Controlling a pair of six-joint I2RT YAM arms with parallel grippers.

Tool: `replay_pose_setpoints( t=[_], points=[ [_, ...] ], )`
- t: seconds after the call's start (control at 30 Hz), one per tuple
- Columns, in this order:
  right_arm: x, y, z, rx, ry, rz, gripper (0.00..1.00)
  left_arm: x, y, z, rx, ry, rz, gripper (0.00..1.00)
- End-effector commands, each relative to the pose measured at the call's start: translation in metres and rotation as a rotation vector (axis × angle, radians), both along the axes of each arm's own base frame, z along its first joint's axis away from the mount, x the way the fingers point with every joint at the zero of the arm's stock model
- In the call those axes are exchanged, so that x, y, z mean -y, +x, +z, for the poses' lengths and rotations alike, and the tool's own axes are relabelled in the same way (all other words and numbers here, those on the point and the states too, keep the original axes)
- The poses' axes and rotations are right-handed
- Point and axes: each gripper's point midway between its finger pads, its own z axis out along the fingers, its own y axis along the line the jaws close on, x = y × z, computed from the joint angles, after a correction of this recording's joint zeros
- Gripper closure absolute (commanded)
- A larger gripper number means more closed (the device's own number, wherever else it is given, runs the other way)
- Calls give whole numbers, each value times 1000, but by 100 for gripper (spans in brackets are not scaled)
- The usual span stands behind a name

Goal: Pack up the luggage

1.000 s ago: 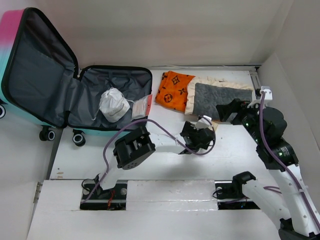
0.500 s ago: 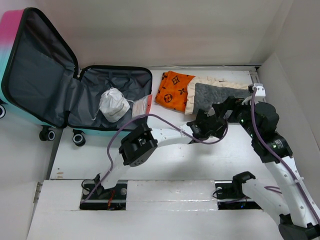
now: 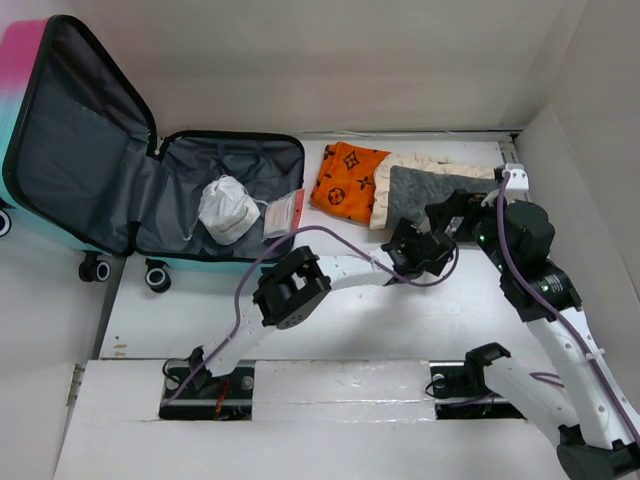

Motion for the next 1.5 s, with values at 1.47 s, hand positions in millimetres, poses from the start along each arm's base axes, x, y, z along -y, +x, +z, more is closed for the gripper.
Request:
replay_pose_setpoints(
  t=[1.47],
  points=[
    [-130, 1, -216, -409, -293, 389, 0, -284, -75, 268, 230, -753, 363, 0]
  ],
)
